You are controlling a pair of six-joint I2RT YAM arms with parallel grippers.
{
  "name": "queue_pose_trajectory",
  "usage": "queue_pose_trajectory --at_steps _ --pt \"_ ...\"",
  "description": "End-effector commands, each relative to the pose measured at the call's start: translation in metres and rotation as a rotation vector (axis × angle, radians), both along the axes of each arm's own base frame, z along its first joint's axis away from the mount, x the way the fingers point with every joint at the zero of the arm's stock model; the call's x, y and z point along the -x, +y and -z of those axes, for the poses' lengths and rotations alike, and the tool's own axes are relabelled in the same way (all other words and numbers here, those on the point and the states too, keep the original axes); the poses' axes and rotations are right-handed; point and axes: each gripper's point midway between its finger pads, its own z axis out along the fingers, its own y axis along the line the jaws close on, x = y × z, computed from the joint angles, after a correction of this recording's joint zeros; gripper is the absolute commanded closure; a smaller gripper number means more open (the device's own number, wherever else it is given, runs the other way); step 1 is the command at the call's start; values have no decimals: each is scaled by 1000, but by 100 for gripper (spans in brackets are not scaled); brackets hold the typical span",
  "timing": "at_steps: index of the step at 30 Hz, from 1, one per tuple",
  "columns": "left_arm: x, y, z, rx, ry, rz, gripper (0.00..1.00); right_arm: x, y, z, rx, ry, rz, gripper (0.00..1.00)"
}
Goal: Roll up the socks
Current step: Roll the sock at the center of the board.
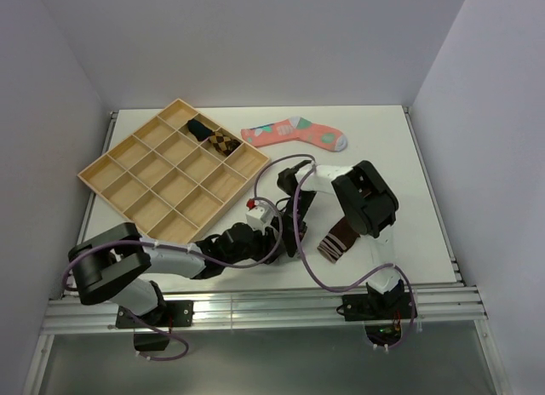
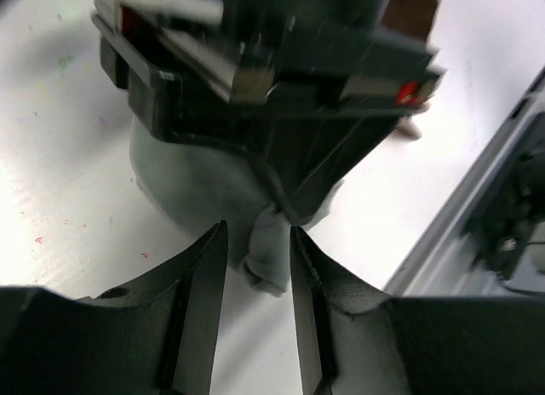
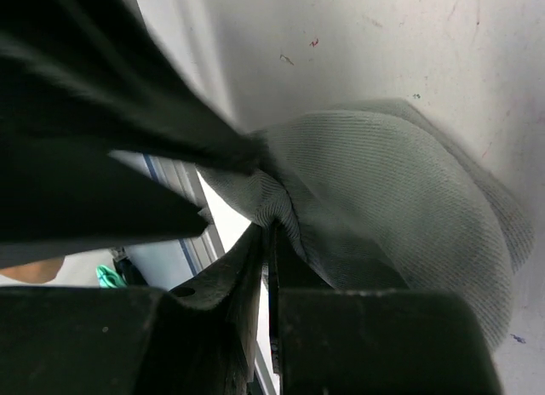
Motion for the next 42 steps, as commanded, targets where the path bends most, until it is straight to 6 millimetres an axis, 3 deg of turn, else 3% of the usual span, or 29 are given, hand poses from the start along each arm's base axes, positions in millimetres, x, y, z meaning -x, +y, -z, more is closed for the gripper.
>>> queue_pose_trajectory --at_steps 1,12,18,22,26,34,42 --pt "-2 -22 -13 52 -64 71 59 -18 -1 18 18 -65 -22 91" --pt "3 -36 4 63 -10 112 62 -19 -4 20 32 -69 -10 91" --pt "6 -34 22 28 44 100 79 -22 -5 21 31 -80 5 91" --pt "10 -31 34 2 93 91 99 -23 -5 20 28 -87 12 90" --pt "14 -25 52 -55 197 44 100 -27 -4 16 13 -125 22 87" --pt "26 -19 71 -84 379 -33 100 -55 -1 -12 -62 -228 127 60" --pt "36 -7 75 -25 478 -46 100 -81 -23 -39 -129 -284 260 57"
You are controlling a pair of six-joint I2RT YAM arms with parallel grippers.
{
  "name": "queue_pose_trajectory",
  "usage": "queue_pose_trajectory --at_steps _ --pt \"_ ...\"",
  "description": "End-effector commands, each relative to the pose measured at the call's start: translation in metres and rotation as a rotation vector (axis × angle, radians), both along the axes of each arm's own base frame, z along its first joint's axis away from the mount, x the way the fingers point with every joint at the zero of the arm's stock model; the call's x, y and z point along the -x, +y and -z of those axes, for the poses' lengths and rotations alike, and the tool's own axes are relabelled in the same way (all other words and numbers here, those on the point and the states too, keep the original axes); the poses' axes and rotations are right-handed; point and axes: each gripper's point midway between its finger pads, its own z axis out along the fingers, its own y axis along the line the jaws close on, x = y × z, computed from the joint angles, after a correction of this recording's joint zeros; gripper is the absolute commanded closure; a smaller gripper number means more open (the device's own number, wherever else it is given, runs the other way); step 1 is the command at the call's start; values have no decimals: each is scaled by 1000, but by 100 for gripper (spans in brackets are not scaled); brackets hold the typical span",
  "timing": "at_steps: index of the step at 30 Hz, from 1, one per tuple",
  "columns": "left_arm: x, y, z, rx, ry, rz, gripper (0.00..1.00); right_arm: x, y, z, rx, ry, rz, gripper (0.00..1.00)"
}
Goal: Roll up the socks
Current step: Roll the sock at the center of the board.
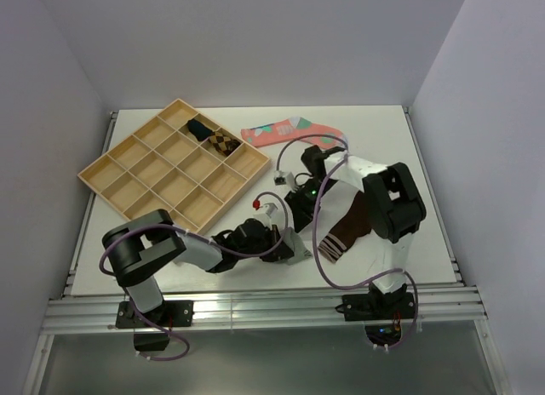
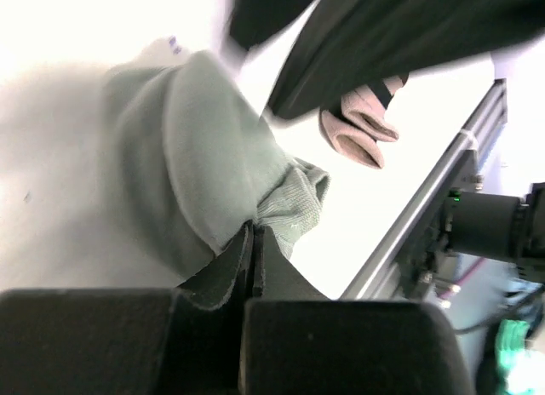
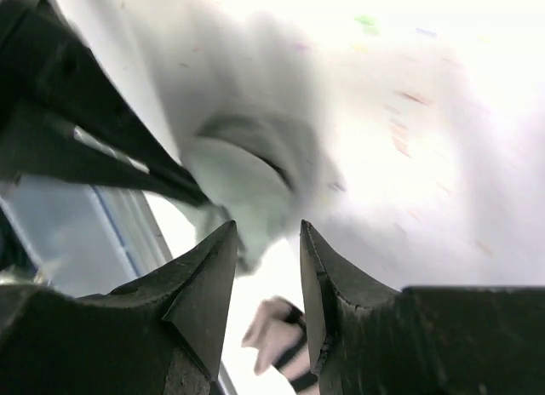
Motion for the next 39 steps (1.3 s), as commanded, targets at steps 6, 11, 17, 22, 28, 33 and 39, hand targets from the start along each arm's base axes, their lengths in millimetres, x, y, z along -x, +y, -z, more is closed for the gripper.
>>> queue_pose_trajectory --at_steps 6,11,17,22,28,33,39 --pt "29 37 48 -126 265 49 100 -31 -36 -36 -98 -280 82 60" --pt "34 40 53 -137 387 110 100 -19 -55 -31 -73 -539 2 61" --pt "29 52 58 -119 534 115 100 8 -41 -44 -147 -781 -141 57" --pt "28 50 59 -138 591 137 100 35 -24 -42 -176 -877 -247 53" --pt "23 45 60 -145 625 138 100 64 -6 -27 -186 -863 -365 53" --pt "23 44 64 -145 647 137 100 80 7 -11 -160 -890 -440 53" --pt "24 45 65 -146 652 137 100 83 12 7 -112 -916 -476 55"
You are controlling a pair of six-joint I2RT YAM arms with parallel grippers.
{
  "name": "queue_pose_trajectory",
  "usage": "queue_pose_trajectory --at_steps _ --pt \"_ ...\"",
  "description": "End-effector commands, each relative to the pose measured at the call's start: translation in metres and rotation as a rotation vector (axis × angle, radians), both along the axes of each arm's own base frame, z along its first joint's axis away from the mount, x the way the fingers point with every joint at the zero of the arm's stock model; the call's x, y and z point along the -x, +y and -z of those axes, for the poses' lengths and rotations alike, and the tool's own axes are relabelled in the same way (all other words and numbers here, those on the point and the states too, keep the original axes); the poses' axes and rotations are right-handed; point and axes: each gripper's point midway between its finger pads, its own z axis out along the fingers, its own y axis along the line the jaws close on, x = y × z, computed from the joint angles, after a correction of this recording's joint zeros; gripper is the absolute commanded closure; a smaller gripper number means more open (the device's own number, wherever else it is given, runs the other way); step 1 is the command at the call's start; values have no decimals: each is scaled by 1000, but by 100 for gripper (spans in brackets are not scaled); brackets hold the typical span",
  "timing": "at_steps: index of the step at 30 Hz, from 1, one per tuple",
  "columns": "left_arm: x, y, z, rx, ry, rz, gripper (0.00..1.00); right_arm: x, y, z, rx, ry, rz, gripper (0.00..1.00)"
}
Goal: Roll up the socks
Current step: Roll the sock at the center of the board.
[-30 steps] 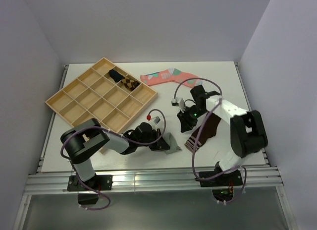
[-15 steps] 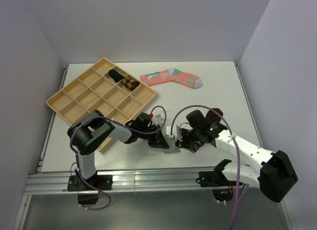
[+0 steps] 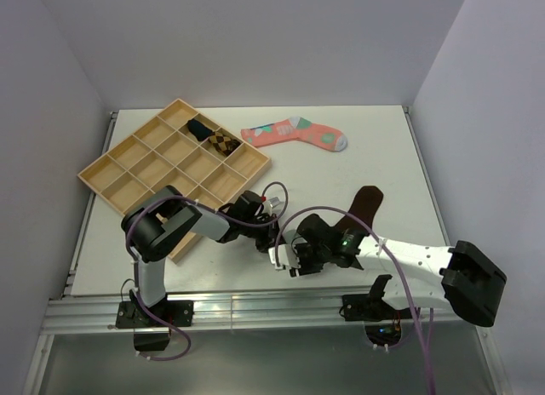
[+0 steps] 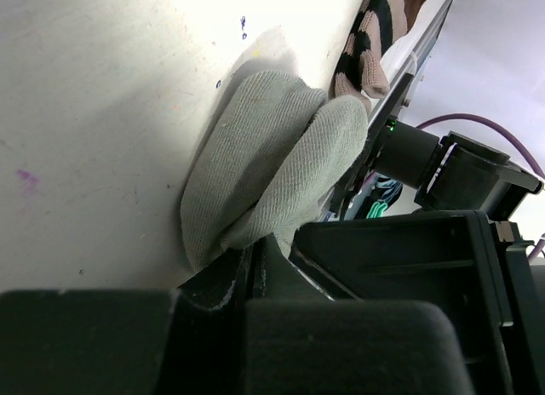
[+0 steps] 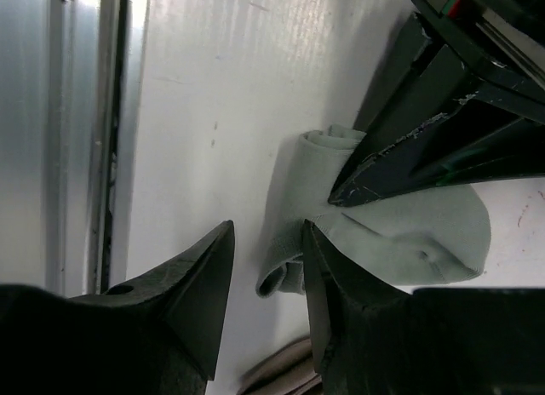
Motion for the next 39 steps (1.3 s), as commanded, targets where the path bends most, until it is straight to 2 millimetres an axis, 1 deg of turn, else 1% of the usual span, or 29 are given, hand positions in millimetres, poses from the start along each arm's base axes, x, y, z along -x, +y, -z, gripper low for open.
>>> queue_pose_trajectory --at_steps 1,3,5,9,15,16,18,19,20,22,23,24,25,26,27,28,29,30,31,32,33,34,35,36,37,38,39 --pt "24 35 55 -226 100 -11 100 -16 12 -1 -15 -86 40 55" --pt "24 34 54 -222 95 -8 100 -21 12 4 7 -105 51 57" --pt "24 34 54 -220 94 -7 100 -21 12 8 20 -107 54 57" --pt "26 33 52 -207 94 15 100 -33 11 10 28 -159 88 59" --pt "27 34 56 -207 101 30 100 -37 5 19 55 -185 97 61" --pt "26 34 55 -204 102 31 100 -36 4 21 60 -185 97 62" --pt "24 33 52 -193 94 27 100 -35 3 23 71 -169 97 70" --pt "21 33 51 -191 83 20 99 -32 5 24 69 -146 94 75" --pt "17 32 47 -185 58 10 95 -30 4 24 77 -130 94 82" --pt "11 32 44 -189 20 -7 92 -30 6 20 71 -95 99 86" --pt "8 34 44 -201 2 -22 91 -21 4 22 87 -41 86 89" --pt "0 34 39 -208 -41 -50 89 -19 4 21 91 -8 84 89" --pt "-3 36 39 -211 -63 -70 88 -25 7 15 85 19 101 89" --pt "-8 35 33 -205 -83 -102 85 -15 5 16 93 96 86 90" --pt "-14 36 32 -212 -113 -138 85 -15 4 14 95 127 89 90" --pt "-22 33 25 -182 -145 -164 85 -24 6 7 76 146 107 90" --pt "-21 37 27 -185 -148 -188 85 -19 0 11 108 198 112 90" --pt "-24 37 19 -167 -158 -223 85 -17 0 10 102 239 107 90" --pt "-32 34 13 -141 -196 -253 85 -22 4 5 99 248 103 90" --pt "-31 37 9 -132 -209 -275 84 -19 -4 10 142 307 118 90" --pt "-33 38 6 -122 -215 -298 84 -16 -3 11 144 349 112 91" --pt "-32 43 10 -137 -227 -325 84 -20 1 6 137 358 104 91" --pt "-36 42 0 -106 -240 -356 84 -19 -3 6 157 396 115 91" --pt "-36 43 -2 -95 -245 -370 83 -21 -1 9 172 424 116 91" --pt "-33 52 4 -111 -246 -398 83 -21 1 9 173 444 116 91" --pt "-37 50 -7 -66 -263 -431 83 -20 -2 10 193 479 127 91" --pt "-35 52 -8 -61 -271 -444 82 -23 4 10 193 511 120 91"
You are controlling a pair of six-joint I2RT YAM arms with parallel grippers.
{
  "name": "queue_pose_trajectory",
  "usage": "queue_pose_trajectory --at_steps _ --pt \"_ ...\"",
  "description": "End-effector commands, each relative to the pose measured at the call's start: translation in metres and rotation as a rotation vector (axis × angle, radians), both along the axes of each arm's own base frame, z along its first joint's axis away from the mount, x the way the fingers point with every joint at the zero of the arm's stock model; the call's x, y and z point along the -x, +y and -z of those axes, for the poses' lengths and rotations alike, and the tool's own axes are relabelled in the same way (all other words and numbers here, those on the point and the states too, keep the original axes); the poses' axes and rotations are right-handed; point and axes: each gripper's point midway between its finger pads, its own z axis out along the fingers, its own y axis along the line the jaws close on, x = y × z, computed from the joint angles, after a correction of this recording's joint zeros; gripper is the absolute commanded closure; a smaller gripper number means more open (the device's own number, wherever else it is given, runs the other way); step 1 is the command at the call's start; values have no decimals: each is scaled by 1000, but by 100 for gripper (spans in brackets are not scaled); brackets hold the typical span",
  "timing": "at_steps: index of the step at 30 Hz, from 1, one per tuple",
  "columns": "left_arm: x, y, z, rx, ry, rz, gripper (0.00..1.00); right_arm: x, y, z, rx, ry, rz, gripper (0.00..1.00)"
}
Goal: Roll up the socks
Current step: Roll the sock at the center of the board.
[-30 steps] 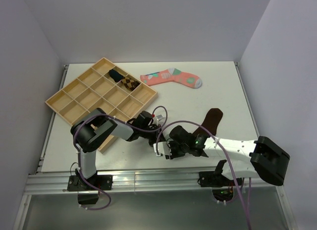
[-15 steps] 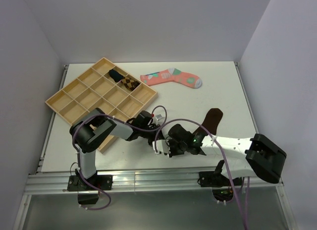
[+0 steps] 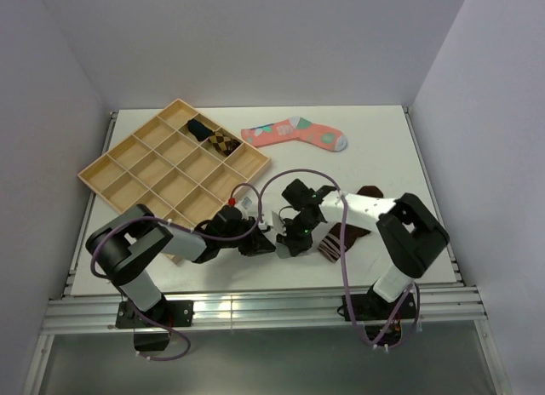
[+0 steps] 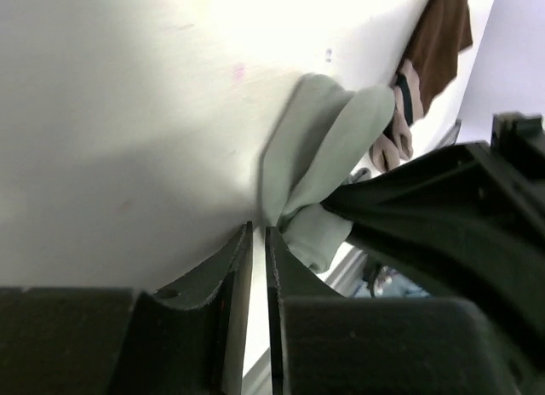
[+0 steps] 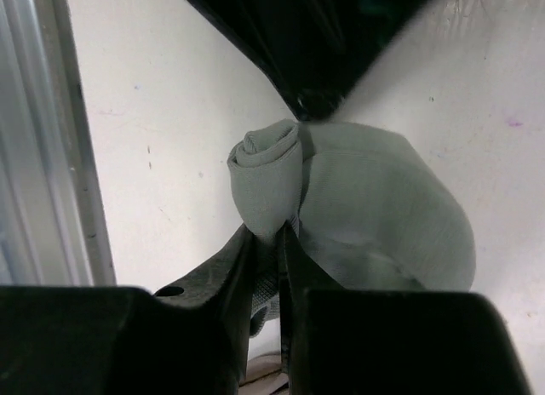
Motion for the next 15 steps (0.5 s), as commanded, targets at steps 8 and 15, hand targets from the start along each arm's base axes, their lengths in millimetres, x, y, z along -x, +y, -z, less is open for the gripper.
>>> queue_pose_trajectory --at_steps 8,15 --pt "-3 19 -25 -58 -300 -172 79 10 -4 -4 132 446 31 91" --pt "14 8 -36 -76 -483 -114 75 -8 -2 -1 141 580 79 91"
